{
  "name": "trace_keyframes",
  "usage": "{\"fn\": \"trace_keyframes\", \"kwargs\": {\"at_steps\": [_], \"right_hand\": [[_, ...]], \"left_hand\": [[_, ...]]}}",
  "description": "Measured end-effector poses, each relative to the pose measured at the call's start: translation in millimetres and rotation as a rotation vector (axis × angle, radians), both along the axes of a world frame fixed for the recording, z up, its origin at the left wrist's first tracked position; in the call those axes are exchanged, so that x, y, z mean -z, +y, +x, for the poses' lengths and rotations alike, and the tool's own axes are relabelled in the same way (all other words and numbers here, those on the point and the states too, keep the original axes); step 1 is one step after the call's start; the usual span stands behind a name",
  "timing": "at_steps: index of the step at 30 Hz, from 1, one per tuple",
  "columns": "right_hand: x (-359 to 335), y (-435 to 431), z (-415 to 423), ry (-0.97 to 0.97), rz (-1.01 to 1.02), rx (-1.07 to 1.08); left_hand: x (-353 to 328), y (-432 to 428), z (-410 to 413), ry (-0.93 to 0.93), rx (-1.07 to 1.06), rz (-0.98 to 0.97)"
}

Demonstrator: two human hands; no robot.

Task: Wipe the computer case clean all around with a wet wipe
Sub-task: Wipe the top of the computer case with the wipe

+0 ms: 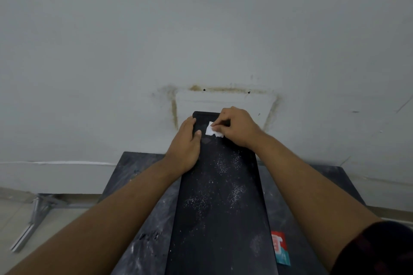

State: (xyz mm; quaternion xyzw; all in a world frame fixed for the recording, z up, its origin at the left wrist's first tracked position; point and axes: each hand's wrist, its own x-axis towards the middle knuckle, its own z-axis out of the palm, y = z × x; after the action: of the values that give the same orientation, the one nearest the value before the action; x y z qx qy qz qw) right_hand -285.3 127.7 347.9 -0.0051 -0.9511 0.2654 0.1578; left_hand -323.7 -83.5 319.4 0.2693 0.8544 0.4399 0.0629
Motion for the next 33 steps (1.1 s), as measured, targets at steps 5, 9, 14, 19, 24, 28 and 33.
{"fn": "trace_keyframes", "kwargs": {"at_steps": [5, 9, 14, 19, 24, 28, 33], "right_hand": [[-1, 4, -6, 0.011, 0.073, 0.191], [-6, 1, -11, -0.104, -0.105, -0.009], [-1, -8, -19, -0.02, -0.024, 0.074], [-6, -13, -31, -0.026, 0.051, 0.186], [-6, -24, -43, -0.079, -0.067, 0.027], [-13, -27, -57, -0.079, 0.053, 0.204], [-19, -36, -62, -0.147, 0.024, 0.029]], "left_hand": [[2, 0, 1, 0.049, -0.016, -0.021], [2, 1, 0, -0.015, -0.054, 0.028], [7, 2, -3, -0.022, -0.067, 0.043], [3, 3, -2, -0.037, -0.085, 0.057], [0, 1, 2, -0.025, -0.098, 0.046], [0, 2, 3, -0.045, -0.112, 0.042], [-2, 1, 3, -0.014, -0.113, 0.027]]}}
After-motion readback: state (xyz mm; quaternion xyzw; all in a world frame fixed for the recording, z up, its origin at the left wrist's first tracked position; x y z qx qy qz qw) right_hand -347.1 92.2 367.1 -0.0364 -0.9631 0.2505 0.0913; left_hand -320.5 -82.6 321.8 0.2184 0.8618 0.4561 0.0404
